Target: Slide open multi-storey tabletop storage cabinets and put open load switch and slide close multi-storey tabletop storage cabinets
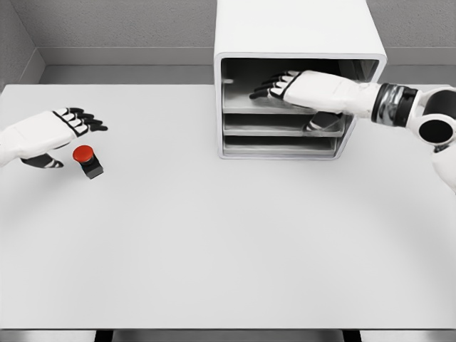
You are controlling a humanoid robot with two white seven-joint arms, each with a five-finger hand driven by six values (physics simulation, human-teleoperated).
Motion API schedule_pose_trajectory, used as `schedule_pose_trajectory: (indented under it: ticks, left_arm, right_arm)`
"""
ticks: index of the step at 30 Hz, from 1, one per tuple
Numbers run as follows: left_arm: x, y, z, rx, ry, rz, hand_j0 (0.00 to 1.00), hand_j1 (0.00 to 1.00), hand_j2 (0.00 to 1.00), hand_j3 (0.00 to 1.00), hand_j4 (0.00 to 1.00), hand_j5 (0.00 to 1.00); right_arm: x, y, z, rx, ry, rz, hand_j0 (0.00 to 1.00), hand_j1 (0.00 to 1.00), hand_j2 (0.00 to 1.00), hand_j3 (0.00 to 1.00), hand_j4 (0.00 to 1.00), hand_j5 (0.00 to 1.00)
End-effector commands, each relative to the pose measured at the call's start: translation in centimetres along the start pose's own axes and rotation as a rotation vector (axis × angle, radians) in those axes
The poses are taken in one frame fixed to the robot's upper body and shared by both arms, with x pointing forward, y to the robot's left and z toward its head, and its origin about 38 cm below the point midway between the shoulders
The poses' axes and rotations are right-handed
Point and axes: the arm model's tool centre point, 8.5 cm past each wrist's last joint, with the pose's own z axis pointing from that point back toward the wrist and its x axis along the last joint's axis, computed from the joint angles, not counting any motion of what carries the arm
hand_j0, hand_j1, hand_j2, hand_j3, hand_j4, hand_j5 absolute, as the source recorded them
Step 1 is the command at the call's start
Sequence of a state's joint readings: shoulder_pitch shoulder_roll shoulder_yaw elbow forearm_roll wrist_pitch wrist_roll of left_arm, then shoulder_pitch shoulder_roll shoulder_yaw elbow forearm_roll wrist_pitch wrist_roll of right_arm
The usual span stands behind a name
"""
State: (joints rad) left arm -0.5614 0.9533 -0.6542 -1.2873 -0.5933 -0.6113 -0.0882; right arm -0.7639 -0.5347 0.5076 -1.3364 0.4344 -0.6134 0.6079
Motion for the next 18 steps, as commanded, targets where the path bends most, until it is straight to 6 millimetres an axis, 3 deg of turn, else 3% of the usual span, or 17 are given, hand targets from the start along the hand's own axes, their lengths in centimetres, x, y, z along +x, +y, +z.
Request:
schedule_pose_trajectory:
  ticks: [1,3,8,18]
  left_arm:
    - [0.3,-0.1,-0.2,0.001,-0.01,0.006,0.94,0.94,0.94,0.94,0.94,0.94]
    - [0.5,0.0,-0.3,0.003,-0.015,0.005,0.88,0.88,0.88,0.88,0.88,0.88]
    - [1.7,0.4,-0.9,0.012,-0.055,-0.004,0.88,0.88,0.88,0.88,0.88,0.88]
    - [1.8,-0.1,-0.7,-0.001,-0.057,0.004,0.88,0.88,0.88,0.88,0.88,0.88]
  right_arm:
    - [-0.4,0.5,-0.5,0.002,0.005,-0.031,1.0,1.0,1.0,1.0,1.0,1.0]
    - [-0.7,0.4,-0.4,0.001,0.012,-0.034,1.0,1.0,1.0,1.0,1.0,1.0]
    - [-0.9,0.8,-0.8,0.006,0.016,-0.05,1.0,1.0,1.0,1.0,1.0,1.0]
    - [-0.5,1.6,-1.3,0.045,0.012,-0.03,1.0,1.0,1.0,1.0,1.0,1.0]
